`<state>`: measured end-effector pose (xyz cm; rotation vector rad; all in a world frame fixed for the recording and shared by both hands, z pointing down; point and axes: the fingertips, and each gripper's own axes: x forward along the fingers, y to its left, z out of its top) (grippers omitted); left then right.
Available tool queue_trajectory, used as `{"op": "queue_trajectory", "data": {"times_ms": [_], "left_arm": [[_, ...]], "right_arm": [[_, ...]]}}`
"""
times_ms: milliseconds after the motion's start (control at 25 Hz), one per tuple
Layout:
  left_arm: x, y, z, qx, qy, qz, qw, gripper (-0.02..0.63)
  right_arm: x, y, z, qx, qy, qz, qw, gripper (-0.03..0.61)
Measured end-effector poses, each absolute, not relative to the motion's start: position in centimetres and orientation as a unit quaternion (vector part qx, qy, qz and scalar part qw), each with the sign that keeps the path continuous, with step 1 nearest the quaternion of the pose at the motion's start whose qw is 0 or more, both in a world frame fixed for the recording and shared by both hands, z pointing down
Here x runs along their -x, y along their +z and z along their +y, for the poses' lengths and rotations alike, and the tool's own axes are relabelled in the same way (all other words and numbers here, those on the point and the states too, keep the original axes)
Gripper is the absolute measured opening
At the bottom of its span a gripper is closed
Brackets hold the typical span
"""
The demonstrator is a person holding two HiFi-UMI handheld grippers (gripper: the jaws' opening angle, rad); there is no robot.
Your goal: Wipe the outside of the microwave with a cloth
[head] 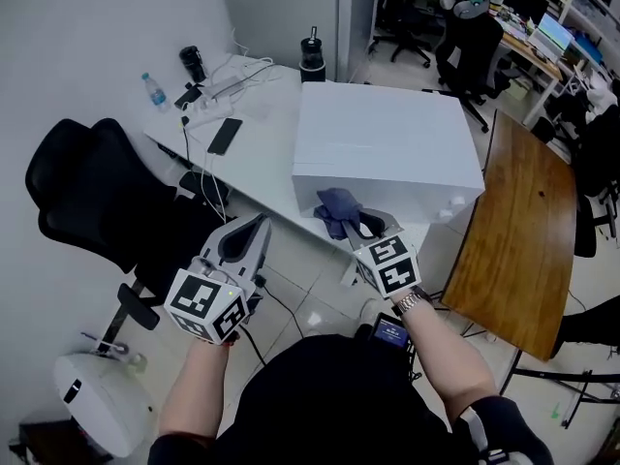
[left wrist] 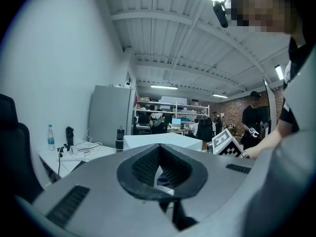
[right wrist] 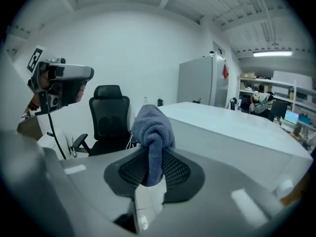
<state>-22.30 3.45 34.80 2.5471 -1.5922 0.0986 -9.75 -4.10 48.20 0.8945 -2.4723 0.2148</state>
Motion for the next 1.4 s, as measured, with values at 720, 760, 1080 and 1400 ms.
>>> {"op": "queue_trajectory", "data": {"times_ms": [720,760,1080,1400], "left_arm": [[28.9,35.3,4.0,-0.817,0.045,-0.571,0.072,0.005],[29.0,35.4,3.8,-0.817,0.046,-0.570,0.074,0.005],[28.1,36.3,2.2,-0.831,0.049,-0.547,0.085,0.005],[24.9,36.7,0.9,-0.850,0.052,-0.517,0.088,0.005]], "right_arm": [[18.3,52.6,-7.5,-0.308,0.072,-0.905,0.284,0.074],[18.2,52.7,-7.6,-0.311,0.072,-0.904,0.285,0.074],[16.3,52.9,-8.2,-0.338,0.080,-0.892,0.289,0.074],[11.8,53.0,-8.7,-0.371,0.092,-0.876,0.293,0.074]]}}
